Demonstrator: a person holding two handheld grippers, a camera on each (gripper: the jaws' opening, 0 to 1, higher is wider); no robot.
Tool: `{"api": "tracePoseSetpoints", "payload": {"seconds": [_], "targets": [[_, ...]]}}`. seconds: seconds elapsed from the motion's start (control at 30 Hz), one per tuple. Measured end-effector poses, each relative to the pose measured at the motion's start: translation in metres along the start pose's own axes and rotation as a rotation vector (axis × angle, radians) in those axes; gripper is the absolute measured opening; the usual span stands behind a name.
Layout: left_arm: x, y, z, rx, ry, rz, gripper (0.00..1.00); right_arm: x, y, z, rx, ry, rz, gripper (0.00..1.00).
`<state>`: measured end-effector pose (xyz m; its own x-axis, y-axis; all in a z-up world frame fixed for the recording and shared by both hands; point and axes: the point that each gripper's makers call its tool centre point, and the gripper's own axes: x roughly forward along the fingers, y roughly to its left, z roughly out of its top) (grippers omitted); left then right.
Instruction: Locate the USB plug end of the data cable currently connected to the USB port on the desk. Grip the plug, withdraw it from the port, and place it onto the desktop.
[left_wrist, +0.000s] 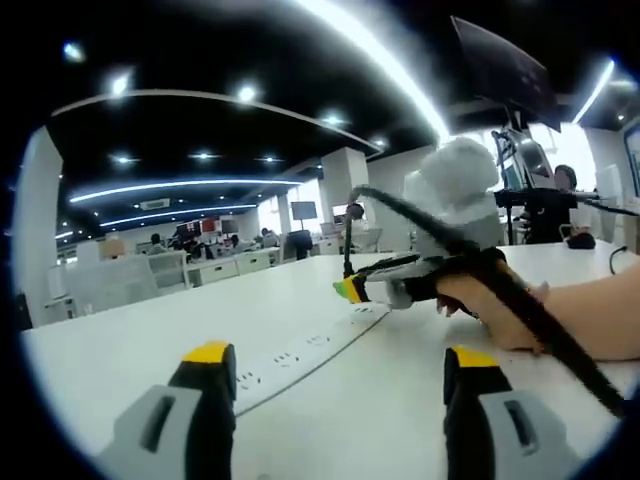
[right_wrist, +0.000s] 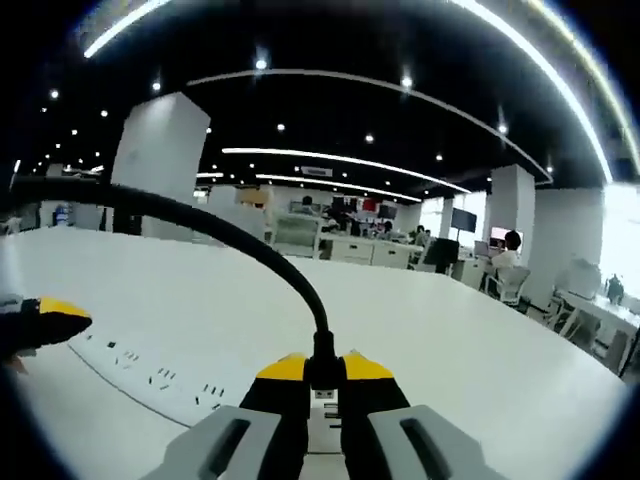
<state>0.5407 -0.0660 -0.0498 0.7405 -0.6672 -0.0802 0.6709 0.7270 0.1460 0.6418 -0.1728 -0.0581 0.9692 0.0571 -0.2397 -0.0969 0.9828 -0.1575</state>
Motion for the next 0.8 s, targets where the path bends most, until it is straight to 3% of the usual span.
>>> {"api": "tracePoseSetpoints", "payload": {"seconds": [0.07, 0.27, 0.57, 0.8], "targets": [[0.0003, 0.0009, 0.0004, -0.003, -0.002, 0.001, 0.86, -0.0025, -0.0042, 0.0088, 0.095, -0.065, 0.005, 0.12], [0.0002, 0.0011, 0.0011, -0.006, -0.006, 0.001, 0.86, -0.0038, -0.0061, 0.0033, 0.140, -0.048, 0.018, 0.12], [-0.0014, 0.0017, 0.0041, -0.030, -0.025, 0.004, 0.86, -0.0029, -0.0042, 0.0024, 0.162, -0.041, 0.035, 0.12], [-0.0029, 0.0020, 0.0069, -0.046, -0.042, 0.009, 0.85, -0.0049, 0.0017, 0.0085, 0.121, -0.050, 0.039, 0.12]]}}
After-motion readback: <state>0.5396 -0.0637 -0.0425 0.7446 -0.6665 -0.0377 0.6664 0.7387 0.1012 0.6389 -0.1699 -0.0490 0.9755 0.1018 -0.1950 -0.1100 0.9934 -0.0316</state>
